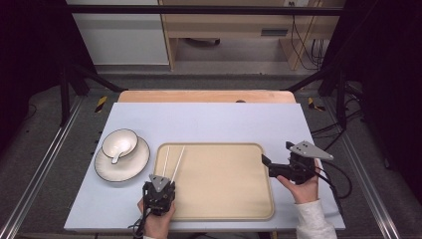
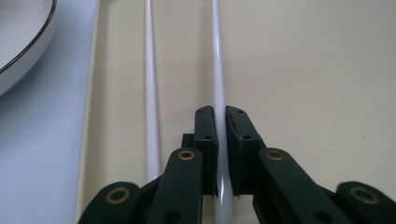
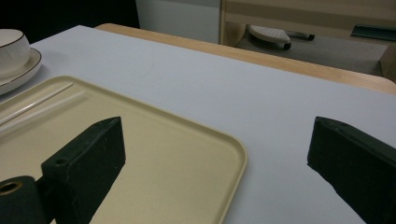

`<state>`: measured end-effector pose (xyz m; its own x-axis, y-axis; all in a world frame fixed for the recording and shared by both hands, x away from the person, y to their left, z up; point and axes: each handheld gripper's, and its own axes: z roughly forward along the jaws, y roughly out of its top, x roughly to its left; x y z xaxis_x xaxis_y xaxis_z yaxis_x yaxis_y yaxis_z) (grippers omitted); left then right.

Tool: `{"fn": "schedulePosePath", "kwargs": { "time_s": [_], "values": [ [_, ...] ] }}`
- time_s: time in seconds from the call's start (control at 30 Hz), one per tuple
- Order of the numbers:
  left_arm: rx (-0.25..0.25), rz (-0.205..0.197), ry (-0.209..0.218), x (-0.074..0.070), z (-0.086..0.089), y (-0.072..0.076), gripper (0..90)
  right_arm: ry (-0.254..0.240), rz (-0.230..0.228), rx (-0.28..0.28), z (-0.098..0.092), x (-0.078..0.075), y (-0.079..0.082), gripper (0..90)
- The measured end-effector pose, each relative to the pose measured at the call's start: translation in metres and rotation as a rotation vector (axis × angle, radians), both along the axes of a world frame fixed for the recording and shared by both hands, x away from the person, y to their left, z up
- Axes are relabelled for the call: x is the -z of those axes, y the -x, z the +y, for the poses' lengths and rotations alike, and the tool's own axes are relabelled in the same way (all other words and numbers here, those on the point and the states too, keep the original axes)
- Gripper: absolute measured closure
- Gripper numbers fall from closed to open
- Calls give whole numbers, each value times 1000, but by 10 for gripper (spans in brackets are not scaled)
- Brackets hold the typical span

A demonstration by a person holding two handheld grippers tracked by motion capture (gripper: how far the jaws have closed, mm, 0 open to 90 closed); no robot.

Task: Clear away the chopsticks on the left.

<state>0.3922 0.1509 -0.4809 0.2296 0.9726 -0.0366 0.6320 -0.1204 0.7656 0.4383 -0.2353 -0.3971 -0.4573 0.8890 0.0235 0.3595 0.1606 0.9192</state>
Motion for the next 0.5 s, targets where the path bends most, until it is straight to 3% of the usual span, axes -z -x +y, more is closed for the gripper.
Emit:
{"fn": "schedulePosePath", "kwargs": {
  "time_s": [0.3, 0.5],
  "values": [
    [20, 6, 10, -1, -1, -1, 829, -4, -3, 0, -1, -1, 1, 46],
    [56, -34, 19, -13, 4, -2, 757, -5, -6, 2, -2, -2, 2, 46]
  ]
}}
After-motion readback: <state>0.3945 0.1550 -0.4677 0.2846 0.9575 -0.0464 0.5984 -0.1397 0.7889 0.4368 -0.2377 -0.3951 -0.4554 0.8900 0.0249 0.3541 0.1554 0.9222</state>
